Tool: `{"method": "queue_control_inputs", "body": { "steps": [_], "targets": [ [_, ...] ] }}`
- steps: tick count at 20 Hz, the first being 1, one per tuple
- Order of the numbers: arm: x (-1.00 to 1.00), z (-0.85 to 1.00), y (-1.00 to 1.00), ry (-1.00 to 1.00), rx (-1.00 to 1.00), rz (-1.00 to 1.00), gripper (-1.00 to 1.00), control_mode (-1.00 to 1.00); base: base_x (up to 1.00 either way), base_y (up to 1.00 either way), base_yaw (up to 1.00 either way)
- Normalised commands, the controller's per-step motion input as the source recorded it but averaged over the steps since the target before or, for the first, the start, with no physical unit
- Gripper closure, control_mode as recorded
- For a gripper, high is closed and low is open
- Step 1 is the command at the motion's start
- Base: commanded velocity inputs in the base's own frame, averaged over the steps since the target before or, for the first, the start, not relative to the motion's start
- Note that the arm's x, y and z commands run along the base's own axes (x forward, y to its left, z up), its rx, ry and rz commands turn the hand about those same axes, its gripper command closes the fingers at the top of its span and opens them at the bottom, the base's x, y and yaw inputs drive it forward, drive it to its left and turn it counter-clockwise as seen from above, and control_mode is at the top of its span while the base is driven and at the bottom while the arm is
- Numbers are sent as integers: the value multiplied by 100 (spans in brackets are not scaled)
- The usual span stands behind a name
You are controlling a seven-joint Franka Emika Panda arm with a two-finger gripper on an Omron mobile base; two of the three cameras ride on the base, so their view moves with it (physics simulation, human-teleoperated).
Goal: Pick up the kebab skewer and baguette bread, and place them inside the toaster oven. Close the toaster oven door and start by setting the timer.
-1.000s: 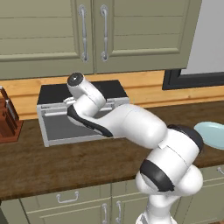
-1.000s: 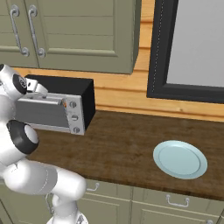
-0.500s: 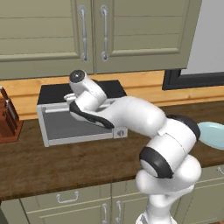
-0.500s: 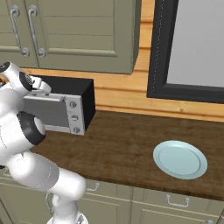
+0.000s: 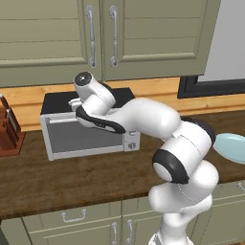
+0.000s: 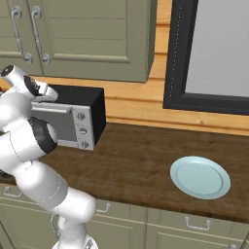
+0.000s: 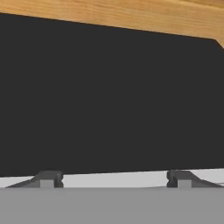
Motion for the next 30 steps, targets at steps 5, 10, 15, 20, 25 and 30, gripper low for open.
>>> {"method": "queue_control_inputs", "body": {
  "steps": [5,10,15,20,25,30],
  "targets": [
    [-25,5,-12,0,0,0,-100,-100,0,0,0],
    [-86,19,-6,-1,1,0,-100,-100,0,0,0],
    [-100,6,-8,0,2,1,-100,-100,0,0,0],
    [-99,0,-33,0,0,9,-100,-100,0,0,0],
    [-93,0,-45,0,-2,16,-100,-100,0,0,0],
    [-50,0,-46,4,-21,32,-100,-100,0,0,0]
  ]
}}
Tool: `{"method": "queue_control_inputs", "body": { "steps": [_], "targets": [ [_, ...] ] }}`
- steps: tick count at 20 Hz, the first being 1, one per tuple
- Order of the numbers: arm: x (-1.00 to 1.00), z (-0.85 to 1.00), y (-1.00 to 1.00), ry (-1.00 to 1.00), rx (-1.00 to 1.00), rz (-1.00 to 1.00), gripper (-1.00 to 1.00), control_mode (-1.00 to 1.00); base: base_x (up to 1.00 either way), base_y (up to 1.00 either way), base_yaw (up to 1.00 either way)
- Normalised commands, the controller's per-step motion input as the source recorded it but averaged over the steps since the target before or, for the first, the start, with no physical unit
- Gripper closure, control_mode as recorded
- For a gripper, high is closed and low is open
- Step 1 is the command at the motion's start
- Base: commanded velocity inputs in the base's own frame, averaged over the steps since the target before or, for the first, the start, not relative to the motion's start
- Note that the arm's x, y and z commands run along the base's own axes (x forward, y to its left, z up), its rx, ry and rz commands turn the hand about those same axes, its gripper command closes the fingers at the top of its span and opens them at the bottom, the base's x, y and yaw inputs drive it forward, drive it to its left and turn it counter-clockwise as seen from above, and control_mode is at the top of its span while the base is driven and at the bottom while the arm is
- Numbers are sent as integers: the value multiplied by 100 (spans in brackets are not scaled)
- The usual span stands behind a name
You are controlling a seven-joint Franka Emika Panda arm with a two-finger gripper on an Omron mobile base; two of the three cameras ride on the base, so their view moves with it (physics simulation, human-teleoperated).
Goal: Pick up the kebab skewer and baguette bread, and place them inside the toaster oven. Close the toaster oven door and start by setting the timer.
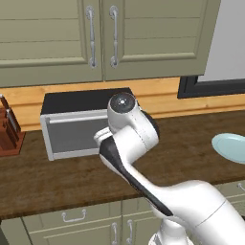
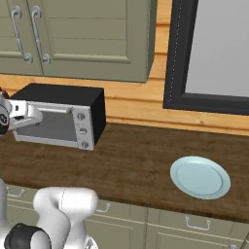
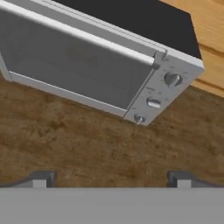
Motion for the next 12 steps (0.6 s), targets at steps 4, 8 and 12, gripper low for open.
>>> {"method": "queue_control_inputs", "body": {
  "steps": [4,8,12],
  "targets": [
    [-39,0,-38,6,-33,42,-100,-100,0,0,0],
    [-37,-4,0,20,-69,50,-100,-100,0,0,0],
    [0,0,0,44,-81,56,-100,-100,0,0,0]
  ]
}}
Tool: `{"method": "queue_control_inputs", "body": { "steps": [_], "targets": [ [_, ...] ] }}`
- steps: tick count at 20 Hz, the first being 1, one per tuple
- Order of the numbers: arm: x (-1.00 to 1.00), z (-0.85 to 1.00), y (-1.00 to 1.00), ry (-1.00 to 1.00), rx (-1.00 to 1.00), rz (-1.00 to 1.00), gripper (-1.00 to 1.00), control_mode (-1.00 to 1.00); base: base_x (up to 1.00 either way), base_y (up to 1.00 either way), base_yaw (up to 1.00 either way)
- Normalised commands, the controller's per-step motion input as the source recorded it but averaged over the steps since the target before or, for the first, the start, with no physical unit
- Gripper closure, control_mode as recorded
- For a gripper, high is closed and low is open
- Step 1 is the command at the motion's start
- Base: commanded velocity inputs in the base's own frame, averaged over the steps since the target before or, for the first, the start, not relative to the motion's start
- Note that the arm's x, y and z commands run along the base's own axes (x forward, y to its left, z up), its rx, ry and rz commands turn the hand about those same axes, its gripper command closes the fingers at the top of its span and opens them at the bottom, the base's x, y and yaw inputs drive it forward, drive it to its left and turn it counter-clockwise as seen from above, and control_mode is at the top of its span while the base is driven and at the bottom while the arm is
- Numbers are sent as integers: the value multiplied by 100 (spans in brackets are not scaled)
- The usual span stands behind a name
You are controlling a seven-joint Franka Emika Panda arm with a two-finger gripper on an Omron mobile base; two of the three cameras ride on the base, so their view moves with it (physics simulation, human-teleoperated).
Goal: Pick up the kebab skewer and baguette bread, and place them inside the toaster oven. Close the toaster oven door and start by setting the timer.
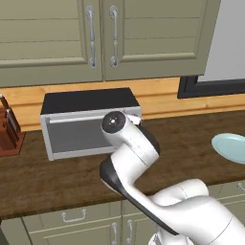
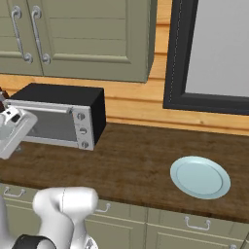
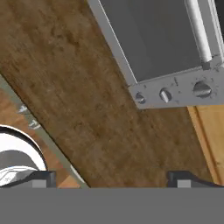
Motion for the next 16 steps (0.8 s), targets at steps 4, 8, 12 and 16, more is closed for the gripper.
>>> {"method": "queue_control_inputs", "body": {
  "steps": [4,8,12,16],
  "targets": [
    [0,-6,-6,41,-79,63,-100,-100,0,0,0],
    [0,-16,-12,43,-74,64,-100,-100,0,0,0],
    [0,-31,-17,49,-64,66,-100,-100,0,0,0],
    [0,-27,-39,49,-54,61,-100,-100,0,0,0]
  ]
}}
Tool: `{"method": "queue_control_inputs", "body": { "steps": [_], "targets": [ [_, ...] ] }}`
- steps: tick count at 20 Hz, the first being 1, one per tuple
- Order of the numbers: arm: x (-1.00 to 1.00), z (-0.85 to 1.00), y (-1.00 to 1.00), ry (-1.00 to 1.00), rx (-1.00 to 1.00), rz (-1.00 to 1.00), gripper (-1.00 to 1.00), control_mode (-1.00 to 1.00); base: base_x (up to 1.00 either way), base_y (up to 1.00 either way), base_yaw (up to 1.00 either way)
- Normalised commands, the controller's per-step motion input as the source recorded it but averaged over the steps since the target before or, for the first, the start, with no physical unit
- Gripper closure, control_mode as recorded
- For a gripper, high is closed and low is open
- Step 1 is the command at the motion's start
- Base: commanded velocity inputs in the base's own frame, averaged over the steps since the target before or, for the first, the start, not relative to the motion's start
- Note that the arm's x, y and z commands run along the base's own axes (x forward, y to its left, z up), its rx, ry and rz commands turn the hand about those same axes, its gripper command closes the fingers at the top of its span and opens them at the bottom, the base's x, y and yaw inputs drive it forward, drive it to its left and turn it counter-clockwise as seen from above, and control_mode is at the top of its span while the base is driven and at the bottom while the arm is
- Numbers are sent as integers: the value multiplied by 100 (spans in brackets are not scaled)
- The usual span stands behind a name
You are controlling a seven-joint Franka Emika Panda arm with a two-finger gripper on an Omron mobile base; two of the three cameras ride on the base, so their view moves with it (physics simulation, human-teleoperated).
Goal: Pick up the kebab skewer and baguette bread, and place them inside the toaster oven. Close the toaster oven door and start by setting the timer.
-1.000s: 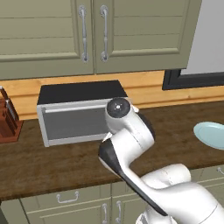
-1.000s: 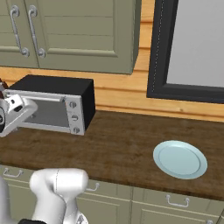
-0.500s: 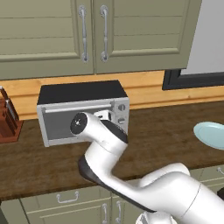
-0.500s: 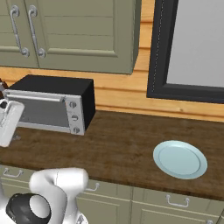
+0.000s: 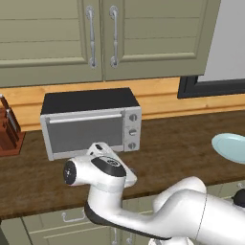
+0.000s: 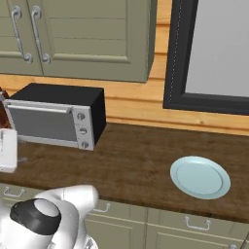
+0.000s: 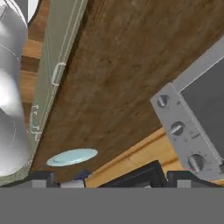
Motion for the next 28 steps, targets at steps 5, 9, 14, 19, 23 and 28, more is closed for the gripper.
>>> {"method": "queue_control_inputs", "body": {
  "steps": [5,9,14,19,23,28],
  "targets": [
    [6,-14,-63,46,-43,47,-100,-100,0,0,0],
    [46,-23,-71,20,-17,19,-100,-100,0,0,0],
    [43,-13,-39,0,0,11,-100,-100,0,0,0],
    [33,-18,-10,0,0,7,-100,-100,0,0,0],
    [41,-25,0,0,0,0,-100,-100,0,0,0],
    [51,-1,0,0,0,0,-100,-100,0,0,0]
  ]
}}
